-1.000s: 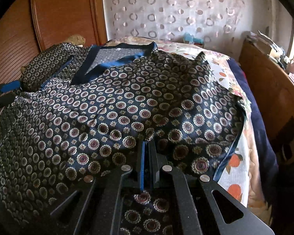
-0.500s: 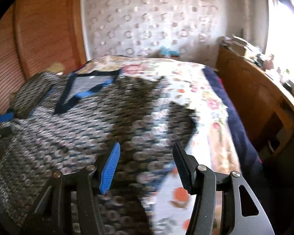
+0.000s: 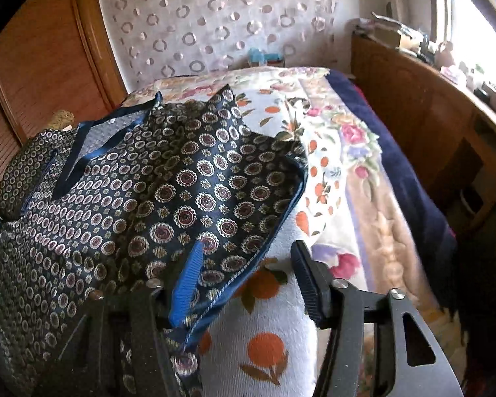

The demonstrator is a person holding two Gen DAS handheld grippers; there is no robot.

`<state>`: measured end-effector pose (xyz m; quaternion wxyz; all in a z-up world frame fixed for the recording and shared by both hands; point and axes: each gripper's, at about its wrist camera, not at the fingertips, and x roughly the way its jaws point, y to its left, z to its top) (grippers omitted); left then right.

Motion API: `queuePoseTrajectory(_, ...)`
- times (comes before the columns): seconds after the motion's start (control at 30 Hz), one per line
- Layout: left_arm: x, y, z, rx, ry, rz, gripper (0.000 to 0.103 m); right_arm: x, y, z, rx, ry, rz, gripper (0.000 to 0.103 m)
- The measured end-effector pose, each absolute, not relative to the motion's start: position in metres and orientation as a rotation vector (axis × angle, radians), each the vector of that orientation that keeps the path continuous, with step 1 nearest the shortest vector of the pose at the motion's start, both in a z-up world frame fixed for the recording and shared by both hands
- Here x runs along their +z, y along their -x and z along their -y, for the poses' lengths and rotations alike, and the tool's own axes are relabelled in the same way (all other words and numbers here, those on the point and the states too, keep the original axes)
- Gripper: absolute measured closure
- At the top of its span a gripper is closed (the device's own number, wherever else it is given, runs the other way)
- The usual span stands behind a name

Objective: Fold small clothes

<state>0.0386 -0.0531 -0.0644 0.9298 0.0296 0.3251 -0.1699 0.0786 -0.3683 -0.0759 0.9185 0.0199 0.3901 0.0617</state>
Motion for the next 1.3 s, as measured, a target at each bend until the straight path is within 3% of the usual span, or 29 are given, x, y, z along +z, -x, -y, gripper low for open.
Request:
queuePoseTrajectory(0.03, -0.064, -0.039, 0.053, -0.347, -0.061, -0.667, 0.022, -0.078, -0.083, 0.368, 0.119, -0.022, -0.793, 0.074)
queuePoseTrajectory(0.07, -0.064, -0.039, 0.052, -0.346, -0.06, -0.667, 0.022, -0.077, -0.087, 0.366, 0.124, -0.014, -0.8, 0.093)
queuePoseTrajectory(0.1, -0.064, -0.039, 0.052, -0.346, -0.059, -0.666, 0.022, -0.078, -0.093, 0.365, 0.142, -0.018, -0.81, 0.101)
queuePoseTrajectory(0.67, -0.061, -0.038, 0.036, -0.319, -0.034, -0.654, 0.022, -0.007, -0.091, 0.266, 0.357, 0.094, -0.608, 0.102)
queuePoseTrajectory(0.73, -0.061, -0.038, 0.033, -0.315, -0.029, -0.653, 0.022, -0.011, -0.096, 0.26, 0.403, 0.086, -0.621, 0.094)
queuePoseTrajectory(0.8, -0.06, -0.038, 0.031, -0.311, -0.022, -0.651, 0.022, -0.013, -0.095, 0.26, 0.373, 0.128, -0.616, 0.06)
queuePoseTrajectory(0.87, -0.059, -0.038, 0.028, -0.307, -0.018, -0.648, 0.022, -0.013, -0.098, 0.269, 0.34, 0.11, -0.601, 0.051)
queuePoseTrajectory(1.3, -0.058, -0.044, 0.017, -0.284, -0.008, -0.648, 0.022, -0.076, -0.143, 0.312, 0.171, 0.11, -0.825, 0.052)
